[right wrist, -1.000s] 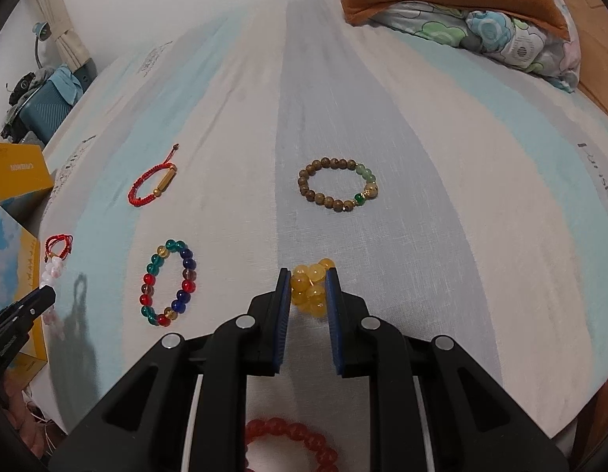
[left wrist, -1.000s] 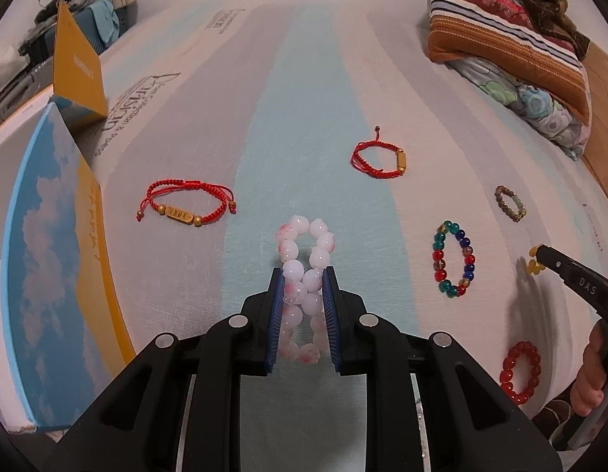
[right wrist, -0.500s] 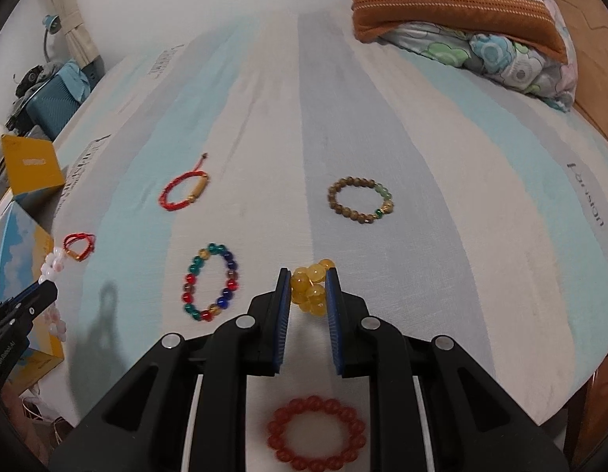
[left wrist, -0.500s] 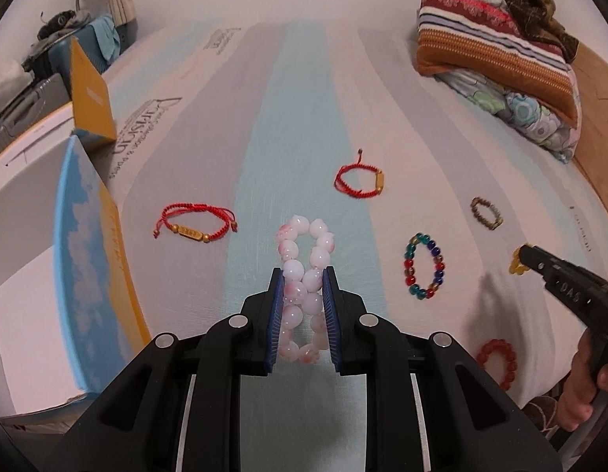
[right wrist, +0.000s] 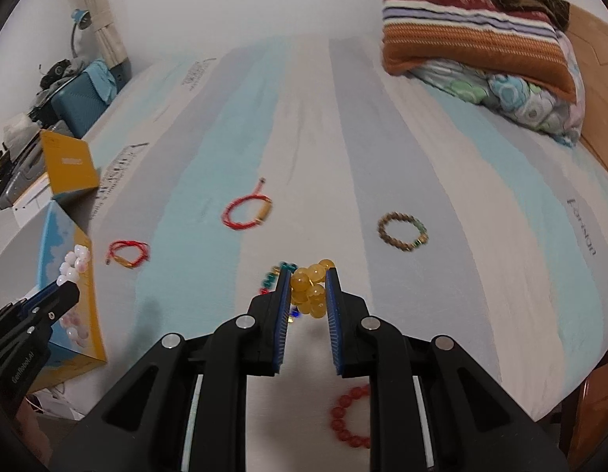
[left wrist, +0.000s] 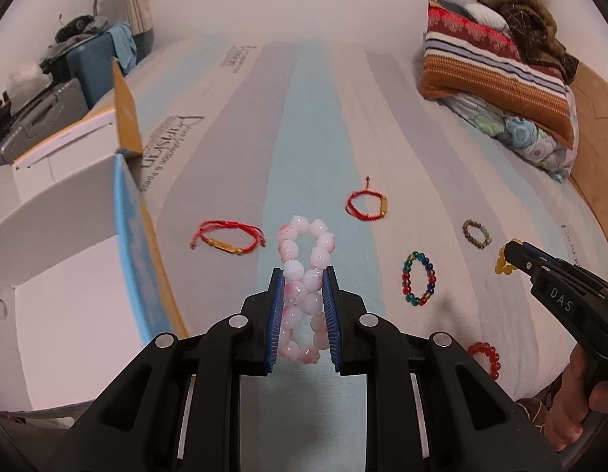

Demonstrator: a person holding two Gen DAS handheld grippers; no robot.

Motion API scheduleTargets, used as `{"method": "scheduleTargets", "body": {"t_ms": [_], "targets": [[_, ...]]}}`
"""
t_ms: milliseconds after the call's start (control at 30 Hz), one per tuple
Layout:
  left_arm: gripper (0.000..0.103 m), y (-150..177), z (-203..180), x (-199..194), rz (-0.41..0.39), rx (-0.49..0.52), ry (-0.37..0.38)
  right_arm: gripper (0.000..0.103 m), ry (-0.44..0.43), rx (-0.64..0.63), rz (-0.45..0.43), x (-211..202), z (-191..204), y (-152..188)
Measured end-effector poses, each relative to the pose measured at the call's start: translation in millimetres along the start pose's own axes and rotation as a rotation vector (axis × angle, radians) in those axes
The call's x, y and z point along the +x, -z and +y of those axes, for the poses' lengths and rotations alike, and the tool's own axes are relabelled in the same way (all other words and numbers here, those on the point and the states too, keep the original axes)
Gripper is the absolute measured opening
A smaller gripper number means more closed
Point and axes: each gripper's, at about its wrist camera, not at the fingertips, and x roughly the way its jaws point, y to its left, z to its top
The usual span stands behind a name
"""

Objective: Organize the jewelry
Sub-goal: 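Carry both held bracelets over to the white cardboard box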

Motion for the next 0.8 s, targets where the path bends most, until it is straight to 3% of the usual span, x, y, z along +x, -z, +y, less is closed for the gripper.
{"method": "scheduleTargets", "body": {"t_ms": [500,800], "targets": [[0.019,-11.0,81.6,-65.4,-0.081,-0.108,-0.097,0.017,-0.085,-0.136,-0.078,-47.7,117.0,-20.1],[0.019,4.3,147.3,-90.1,-0.098,-0.190,-0.166,0.017,-0.135,-0.241,-0.110,-64.9,192.8,-11.7]]}}
